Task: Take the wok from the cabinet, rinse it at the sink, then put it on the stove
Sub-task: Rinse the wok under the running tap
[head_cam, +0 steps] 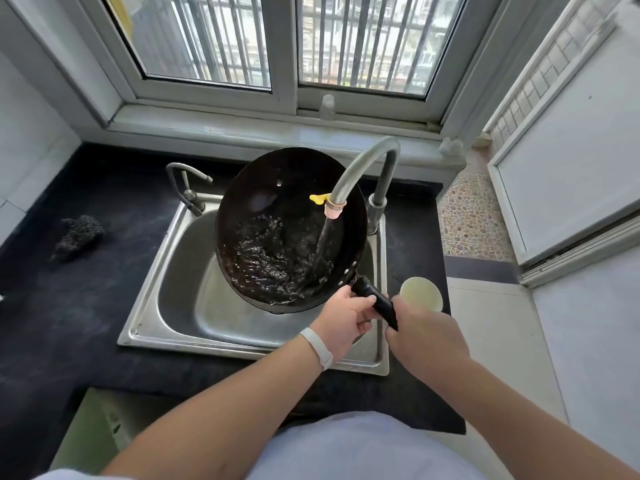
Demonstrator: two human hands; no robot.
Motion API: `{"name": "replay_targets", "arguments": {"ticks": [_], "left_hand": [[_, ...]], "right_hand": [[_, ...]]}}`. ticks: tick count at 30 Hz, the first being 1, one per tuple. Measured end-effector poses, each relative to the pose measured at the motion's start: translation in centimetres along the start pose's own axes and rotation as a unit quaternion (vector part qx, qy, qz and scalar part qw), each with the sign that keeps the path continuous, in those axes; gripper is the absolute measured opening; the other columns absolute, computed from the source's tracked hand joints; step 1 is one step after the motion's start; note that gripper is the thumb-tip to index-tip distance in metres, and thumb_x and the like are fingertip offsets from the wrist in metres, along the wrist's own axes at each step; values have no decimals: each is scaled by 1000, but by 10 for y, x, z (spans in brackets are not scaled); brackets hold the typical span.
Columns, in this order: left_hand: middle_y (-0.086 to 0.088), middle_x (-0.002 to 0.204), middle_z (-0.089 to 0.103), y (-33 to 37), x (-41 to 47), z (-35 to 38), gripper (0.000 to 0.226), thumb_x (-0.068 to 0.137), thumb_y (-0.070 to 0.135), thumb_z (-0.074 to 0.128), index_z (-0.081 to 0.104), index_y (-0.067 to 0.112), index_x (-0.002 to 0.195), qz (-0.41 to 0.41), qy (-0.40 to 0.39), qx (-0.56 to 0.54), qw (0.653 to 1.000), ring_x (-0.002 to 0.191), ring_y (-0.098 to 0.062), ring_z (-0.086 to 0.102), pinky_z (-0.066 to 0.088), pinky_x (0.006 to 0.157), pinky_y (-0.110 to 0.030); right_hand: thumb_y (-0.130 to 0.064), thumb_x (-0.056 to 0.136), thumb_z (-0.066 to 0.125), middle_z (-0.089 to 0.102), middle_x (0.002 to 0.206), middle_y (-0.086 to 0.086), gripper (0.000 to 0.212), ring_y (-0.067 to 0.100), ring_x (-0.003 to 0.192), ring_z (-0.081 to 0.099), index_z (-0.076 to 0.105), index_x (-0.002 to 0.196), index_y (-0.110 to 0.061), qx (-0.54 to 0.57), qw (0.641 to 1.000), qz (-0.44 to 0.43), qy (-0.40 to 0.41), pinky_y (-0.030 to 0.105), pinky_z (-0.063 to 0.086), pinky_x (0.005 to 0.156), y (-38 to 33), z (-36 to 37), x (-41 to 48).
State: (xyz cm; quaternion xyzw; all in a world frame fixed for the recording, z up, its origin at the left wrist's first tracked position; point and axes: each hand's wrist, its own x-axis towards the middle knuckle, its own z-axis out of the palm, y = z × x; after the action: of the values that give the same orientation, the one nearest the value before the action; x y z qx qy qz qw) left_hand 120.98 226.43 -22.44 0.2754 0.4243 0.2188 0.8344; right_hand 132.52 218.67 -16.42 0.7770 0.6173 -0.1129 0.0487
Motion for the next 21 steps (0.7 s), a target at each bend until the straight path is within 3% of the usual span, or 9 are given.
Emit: {"name": "replay_targets", "arguments": {"ticks": [8,13,18,21], "left_hand": [[-9,91,68,-5,-6,-1,11,96,2,51,51,13,94,-11,1,-25,1000,66,-14,69,42,63,-28],[-11,87,70,-10,-13,-6,7,96,3,52,52,10,96,-12,8,-32,999,68,-18,70,46,59,-26],[-7,75,73,-20,-19,-12,4,97,5,51,51,8,98,-31,23,-25,999,64,-17,71,45,54,-23],[-7,75,74,-28,-22,-17,3,96,6,53,53,7,99,-40,38,-18,998,63,-16,71,47,53,-23]], "right_hand": [[-34,98,49,48,79,-3,19,26,64,48,51,111,-21,-11,999,-16,-26,29,39,60,-3,-8,-3],[-33,96,51,55,83,-2,17,23,66,52,52,109,-22,6,999,-15,-46,30,45,61,-6,-6,-4],[-33,93,53,56,82,-3,12,22,67,54,46,98,-24,24,997,-18,-73,28,43,59,-9,-4,-6],[-34,91,54,62,88,-2,15,22,74,60,52,101,-22,36,995,-18,-93,32,52,67,-11,1,-7]]}}
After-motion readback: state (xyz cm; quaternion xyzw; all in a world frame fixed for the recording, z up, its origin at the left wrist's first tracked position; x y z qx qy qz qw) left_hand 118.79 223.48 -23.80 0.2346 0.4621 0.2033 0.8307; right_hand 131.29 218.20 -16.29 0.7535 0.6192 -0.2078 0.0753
